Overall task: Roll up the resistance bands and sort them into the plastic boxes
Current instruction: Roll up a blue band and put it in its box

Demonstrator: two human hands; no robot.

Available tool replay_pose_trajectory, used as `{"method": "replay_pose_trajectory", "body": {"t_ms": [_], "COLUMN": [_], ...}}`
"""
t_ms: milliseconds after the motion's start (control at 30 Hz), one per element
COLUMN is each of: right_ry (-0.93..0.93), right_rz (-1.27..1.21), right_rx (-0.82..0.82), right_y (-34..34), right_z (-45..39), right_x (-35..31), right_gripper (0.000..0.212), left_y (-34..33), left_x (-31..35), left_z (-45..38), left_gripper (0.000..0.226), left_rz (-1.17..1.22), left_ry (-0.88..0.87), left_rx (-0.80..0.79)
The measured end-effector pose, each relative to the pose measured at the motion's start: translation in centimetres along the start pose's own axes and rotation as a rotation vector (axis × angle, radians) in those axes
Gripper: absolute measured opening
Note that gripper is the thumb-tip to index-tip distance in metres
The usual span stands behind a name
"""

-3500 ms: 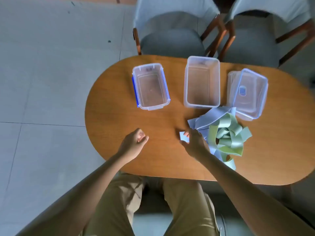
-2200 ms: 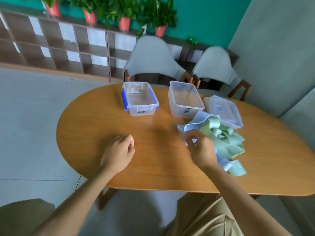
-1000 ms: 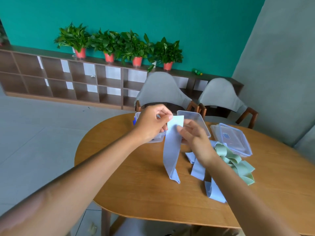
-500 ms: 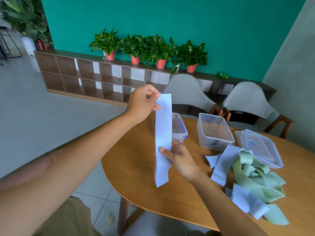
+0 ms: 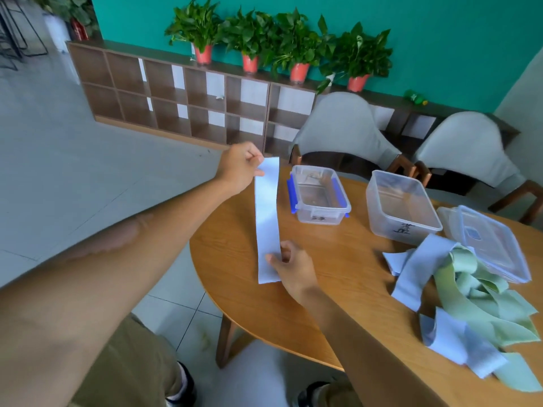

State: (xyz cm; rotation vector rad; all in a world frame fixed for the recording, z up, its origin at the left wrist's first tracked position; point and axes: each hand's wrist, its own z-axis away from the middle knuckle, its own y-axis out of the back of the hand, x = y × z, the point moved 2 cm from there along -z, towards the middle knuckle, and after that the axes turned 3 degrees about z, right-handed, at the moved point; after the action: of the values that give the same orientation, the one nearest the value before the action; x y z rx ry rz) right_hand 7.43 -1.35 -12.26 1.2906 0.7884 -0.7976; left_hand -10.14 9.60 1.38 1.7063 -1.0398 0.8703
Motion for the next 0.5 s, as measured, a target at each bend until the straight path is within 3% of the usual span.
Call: {"method": "replay_pose_trajectory", "body": {"t_ms": [133,267,367,500], "right_ry": [0.089,0.193,0.200,0.244], "right_rz": [0.186,0.215,0.175,0.164], "right_rx": [0.047,0.084,0.072,0.061], "right_y": [-0.4,-1.1,-1.2,-1.1], "right_z": [0.1,0.8,0.9,1.0], "right_x": [0.6,0.8,0.6,0.2], "right_gripper": [0.056,0.072,0.068,0.055], "left_y": [-1.3,-2.4,-3.1,-2.6], "left_x": [-3.6,-6.1,-7.3,-8.2], "left_z": [-0.8,-2.1,-2.2,-1.0], "left_gripper": [0.013,0.013,0.011,0.025], "left_rz": [-0.028,-0.048,-0.106,-0.201], "left_ry": [0.074,0.133,0.125,0.086], "left_rx": [-0.031,-0.041,-0.093,-0.132]}}
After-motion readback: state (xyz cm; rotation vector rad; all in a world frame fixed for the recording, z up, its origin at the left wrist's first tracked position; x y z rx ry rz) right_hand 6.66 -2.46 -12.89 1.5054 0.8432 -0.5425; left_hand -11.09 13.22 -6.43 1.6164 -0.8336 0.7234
